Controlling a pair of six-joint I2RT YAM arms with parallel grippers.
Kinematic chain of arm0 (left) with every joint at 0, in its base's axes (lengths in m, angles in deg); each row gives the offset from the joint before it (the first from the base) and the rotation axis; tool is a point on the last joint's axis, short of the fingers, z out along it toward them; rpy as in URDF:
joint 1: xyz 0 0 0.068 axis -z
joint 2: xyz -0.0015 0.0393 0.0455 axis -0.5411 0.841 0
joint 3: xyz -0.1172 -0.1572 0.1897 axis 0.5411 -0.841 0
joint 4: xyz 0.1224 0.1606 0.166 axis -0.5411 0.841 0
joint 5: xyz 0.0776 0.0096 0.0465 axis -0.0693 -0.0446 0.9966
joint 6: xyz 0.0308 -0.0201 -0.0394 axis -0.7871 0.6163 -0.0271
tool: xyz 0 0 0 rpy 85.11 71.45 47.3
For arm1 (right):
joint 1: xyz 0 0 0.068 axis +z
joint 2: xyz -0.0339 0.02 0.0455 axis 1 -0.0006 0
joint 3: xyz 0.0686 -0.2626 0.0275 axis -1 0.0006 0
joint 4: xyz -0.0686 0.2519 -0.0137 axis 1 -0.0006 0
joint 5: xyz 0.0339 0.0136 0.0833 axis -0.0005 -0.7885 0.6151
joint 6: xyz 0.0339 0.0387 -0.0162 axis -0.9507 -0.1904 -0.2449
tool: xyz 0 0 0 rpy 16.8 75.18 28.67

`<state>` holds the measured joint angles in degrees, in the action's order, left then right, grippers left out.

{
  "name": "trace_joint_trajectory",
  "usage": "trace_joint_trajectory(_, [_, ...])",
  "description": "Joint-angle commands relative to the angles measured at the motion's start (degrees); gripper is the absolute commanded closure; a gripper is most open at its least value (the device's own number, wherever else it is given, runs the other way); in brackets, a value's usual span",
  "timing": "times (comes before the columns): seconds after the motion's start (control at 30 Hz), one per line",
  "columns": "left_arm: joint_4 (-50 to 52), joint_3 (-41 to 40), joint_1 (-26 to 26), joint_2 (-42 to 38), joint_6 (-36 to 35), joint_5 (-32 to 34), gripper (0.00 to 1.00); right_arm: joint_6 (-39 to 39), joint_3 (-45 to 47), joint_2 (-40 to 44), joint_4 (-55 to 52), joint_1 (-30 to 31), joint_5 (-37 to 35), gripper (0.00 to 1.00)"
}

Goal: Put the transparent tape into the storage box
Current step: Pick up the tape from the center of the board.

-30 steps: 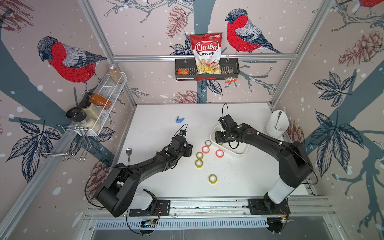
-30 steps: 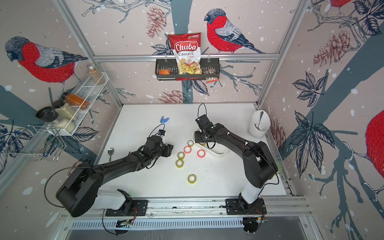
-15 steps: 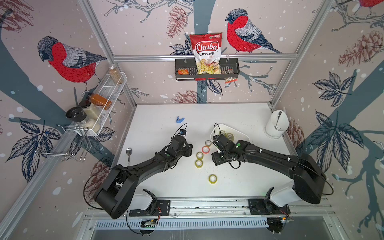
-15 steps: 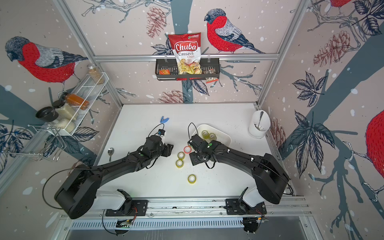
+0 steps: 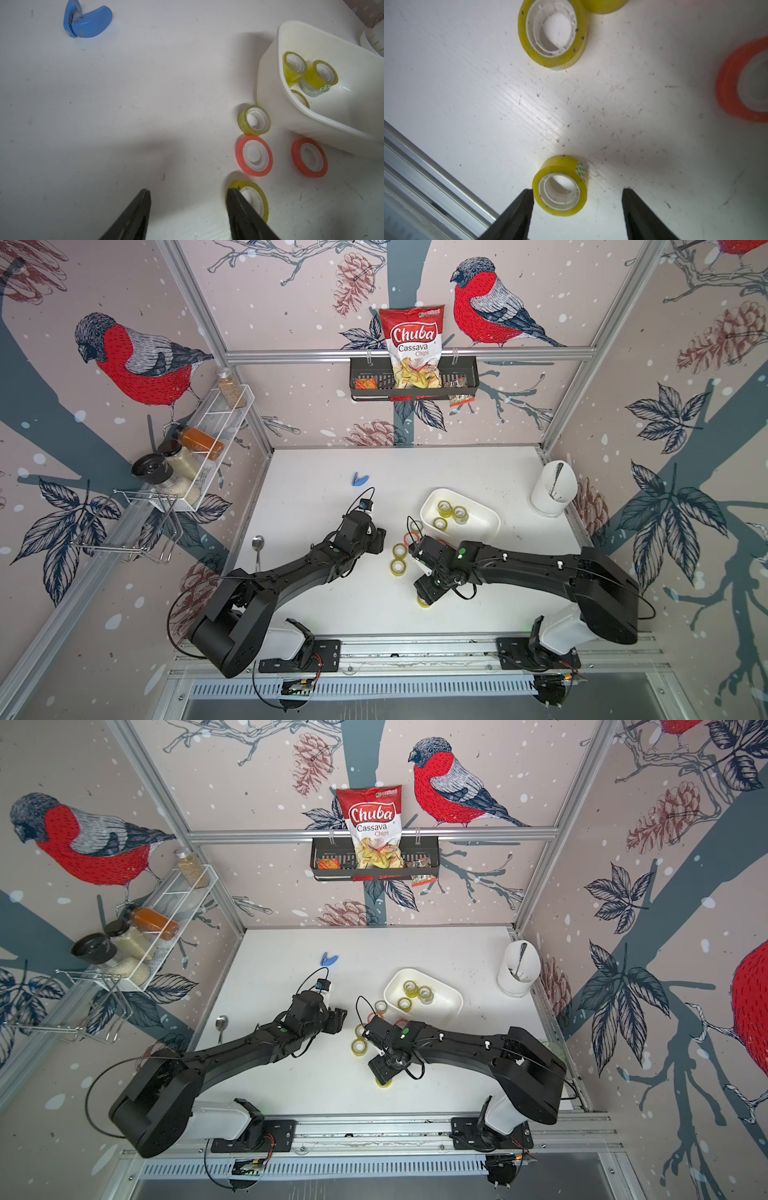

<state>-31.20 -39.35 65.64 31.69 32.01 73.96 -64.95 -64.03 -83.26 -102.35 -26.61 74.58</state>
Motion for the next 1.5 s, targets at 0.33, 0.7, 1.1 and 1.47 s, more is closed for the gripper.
trace_joint_trajectory(0.33, [-0.9,0.2,-0.1,-0.1,-0.1,0.5,0.37,0.8,-0.5,-3.2,0.4,1.4,1.5,0.31])
trace_joint_trajectory(0.7, [-0.9,0.0,-0.2,-0.3,-0.1,0.4,0.37,-0.5,-0.3,-5.0,0.4,2.0,-0.2,0.37])
trace_joint_trajectory(1.1, [-1.0,-0.1,-0.2,-0.4,0.0,0.2,0.37,-1.7,2.1,5.1,3.5,-7.0,3.0,0.43])
trace_joint_trajectory(1.47, [-1.1,0.0,-0.2,-0.2,0.0,0.1,0.37,-2.3,1.6,13.0,4.9,-27.3,8.7,0.44])
